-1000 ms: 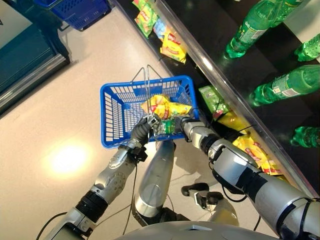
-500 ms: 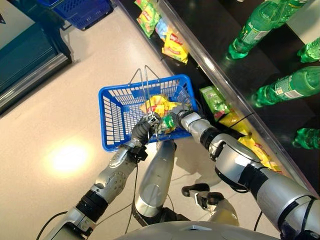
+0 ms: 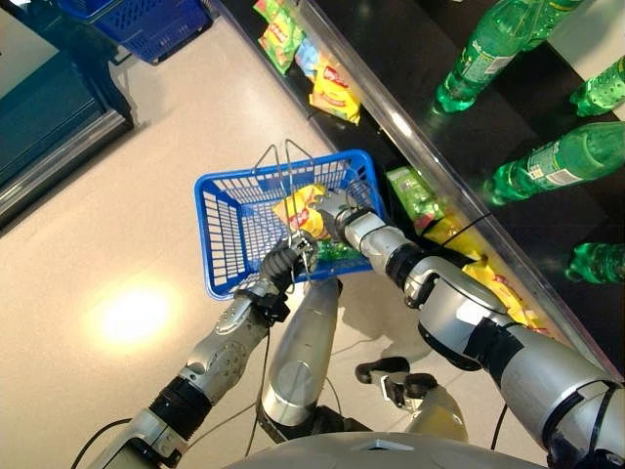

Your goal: Pick up the snacks into the basket

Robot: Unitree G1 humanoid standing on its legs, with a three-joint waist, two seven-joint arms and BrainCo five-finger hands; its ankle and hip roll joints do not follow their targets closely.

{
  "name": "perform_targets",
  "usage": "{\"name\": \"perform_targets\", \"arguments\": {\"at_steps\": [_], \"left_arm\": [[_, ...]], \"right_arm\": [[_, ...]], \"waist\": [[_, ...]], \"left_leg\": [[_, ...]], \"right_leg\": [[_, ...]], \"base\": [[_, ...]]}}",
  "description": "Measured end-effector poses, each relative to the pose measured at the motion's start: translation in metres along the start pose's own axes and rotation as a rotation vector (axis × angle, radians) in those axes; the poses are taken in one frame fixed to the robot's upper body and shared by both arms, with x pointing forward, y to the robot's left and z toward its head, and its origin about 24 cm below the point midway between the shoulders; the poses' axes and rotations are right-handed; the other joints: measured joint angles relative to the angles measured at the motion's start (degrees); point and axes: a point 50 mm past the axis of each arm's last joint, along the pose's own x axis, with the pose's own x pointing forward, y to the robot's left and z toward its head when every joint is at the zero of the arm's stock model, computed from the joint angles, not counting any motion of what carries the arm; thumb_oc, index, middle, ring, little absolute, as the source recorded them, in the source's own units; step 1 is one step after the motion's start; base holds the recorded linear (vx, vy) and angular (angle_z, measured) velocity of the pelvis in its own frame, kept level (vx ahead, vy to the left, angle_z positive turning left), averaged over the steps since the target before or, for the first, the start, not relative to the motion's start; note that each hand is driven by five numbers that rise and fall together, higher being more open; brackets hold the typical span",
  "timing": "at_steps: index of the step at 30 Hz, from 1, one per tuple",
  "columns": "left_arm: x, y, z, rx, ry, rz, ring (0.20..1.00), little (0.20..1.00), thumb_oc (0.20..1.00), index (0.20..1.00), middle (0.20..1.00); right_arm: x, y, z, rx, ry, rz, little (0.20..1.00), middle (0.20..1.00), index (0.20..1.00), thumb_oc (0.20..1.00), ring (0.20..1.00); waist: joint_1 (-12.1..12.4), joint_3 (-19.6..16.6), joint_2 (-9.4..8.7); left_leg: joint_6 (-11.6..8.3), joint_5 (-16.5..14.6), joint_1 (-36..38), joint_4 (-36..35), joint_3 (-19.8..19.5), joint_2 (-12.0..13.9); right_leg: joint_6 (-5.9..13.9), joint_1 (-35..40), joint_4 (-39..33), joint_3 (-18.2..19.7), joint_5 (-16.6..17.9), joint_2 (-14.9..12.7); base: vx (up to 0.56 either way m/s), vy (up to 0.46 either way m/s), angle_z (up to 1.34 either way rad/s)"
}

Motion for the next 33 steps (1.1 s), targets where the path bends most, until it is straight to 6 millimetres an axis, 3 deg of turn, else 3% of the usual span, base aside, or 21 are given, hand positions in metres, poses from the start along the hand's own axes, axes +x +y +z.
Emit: {"name": "perform_targets", "arguments": {"at_steps": [8, 10, 12, 15, 16, 20, 27, 31, 33], "left_arm": [[-0.001, 0.003, 0.001, 0.009, 0.000, 0.016, 0.200, 0.200, 0.200, 0.200, 0.200], [-0.002, 0.005, 0.002, 0.010, -0.006, 0.034, 0.200, 0.200, 0.200, 0.200, 0.200], [-0.006, 0.013, 0.005, 0.019, -0.024, 0.094, 0.200, 0.200, 0.200, 0.200, 0.200], [-0.014, 0.025, 0.006, 0.005, -0.044, 0.181, 0.200, 0.200, 0.200, 0.200, 0.200], [-0.018, 0.029, 0.004, -0.001, -0.044, 0.203, 0.200, 0.200, 0.200, 0.200, 0.200], [-0.033, 0.050, -0.002, 0.000, -0.059, 0.339, 0.200, 0.200, 0.200, 0.200, 0.200], [-0.052, 0.080, -0.012, 0.003, -0.043, 0.509, 0.200, 0.200, 0.200, 0.200, 0.200], [-0.063, 0.092, -0.019, 0.019, -0.018, 0.576, 0.200, 0.200, 0.200, 0.200, 0.200], [-0.073, 0.104, -0.027, 0.015, 0.008, 0.642, 0.200, 0.200, 0.200, 0.200, 0.200]], "right_arm": [[0.000, -0.003, 0.002, 0.184, 0.005, -0.033, 1.000, 1.000, 1.000, 1.000, 1.000], [0.000, -0.003, 0.006, 0.307, 0.002, -0.051, 1.000, 1.000, 1.000, 1.000, 1.000], [-0.001, 0.000, 0.016, 0.542, -0.010, -0.066, 1.000, 1.000, 1.000, 1.000, 1.000], [-0.003, 0.001, 0.024, 0.740, -0.041, -0.094, 1.000, 1.000, 1.000, 1.000, 1.000], [-0.005, 0.004, 0.026, 0.788, -0.050, -0.095, 1.000, 1.000, 1.000, 1.000, 1.000], [-0.016, 0.031, 0.030, 0.999, -0.058, -0.072, 1.000, 1.000, 1.000, 1.000, 1.000], [-0.043, 0.085, 0.022, 1.127, -0.019, 0.010, 1.000, 1.000, 1.000, 1.000, 1.000], [-0.056, 0.103, 0.026, 1.219, -0.015, 0.048, 1.000, 1.000, 1.000, 1.000, 1.000], [-0.065, 0.116, 0.028, 1.288, -0.012, 0.075, 1.000, 1.000, 1.000, 1.000, 1.000]], "waist": [[-1.3, 0.0, 0.00], [-1.5, 0.0, 0.00], [-2.6, 0.0, -0.04], [-4.6, 0.0, -0.07], [-4.3, 0.0, -0.09], [-7.5, -0.2, -0.43], [-11.7, -1.2, -2.37], [-13.4, -2.5, -4.18], [-14.8, -4.1, -4.58]], "left_leg": [[0.30, 0.2, 0.1, 0.5, 0.7, 0.6], [0.37, 0.2, 0.3, 0.6, 1.1, 0.8], [0.78, 0.2, 1.2, 0.9, 3.0, 1.9], [0.89, 0.2, 3.4, 0.4, 4.6, 2.7], [0.90, 0.2, 4.1, 0.2, 4.9, 2.9], [1.18, -0.1, 6.1, -0.1, 7.0, 4.1], [1.46, -0.4, 10.5, -1.4, 10.5, 5.4], [1.49, -0.4, 12.3, -2.9, 11.6, 5.7], [1.71, -0.2, 14.1, -4.5, 13.3, 6.3]], "right_leg": [[-0.02, 0.0, 0.5, 0.3, 0.0, -0.3], [-0.04, -0.1, 0.7, 0.7, 0.0, -0.2], [-0.10, 0.2, 0.6, 1.6, 0.3, -0.2], [-0.30, 0.6, 0.0, 2.5, 1.0, -0.1], [-0.31, 1.2, -0.1, 2.9, 1.1, -0.1], [-0.60, 1.2, -1.1, 4.0, 2.5, -0.1], [-0.73, 2.5, -3.5, 5.3, 5.6, -0.2], [-1.13, 3.1, -4.9, 5.9, 6.3, 0.0], [-1.13, 3.4, -8.2, 7.0, 8.4, 1.2]], "base": [[-0.01, 0.016, -0.01], [0.00, 0.057, -0.07], [0.01, 0.044, -0.18], [0.00, 0.068, -0.27], [0.00, 0.063, -0.26], [0.01, 0.075, -0.29], [0.01, 0.054, -0.32], [0.03, 0.064, -0.15], [0.06, 0.063, -0.38]]}}
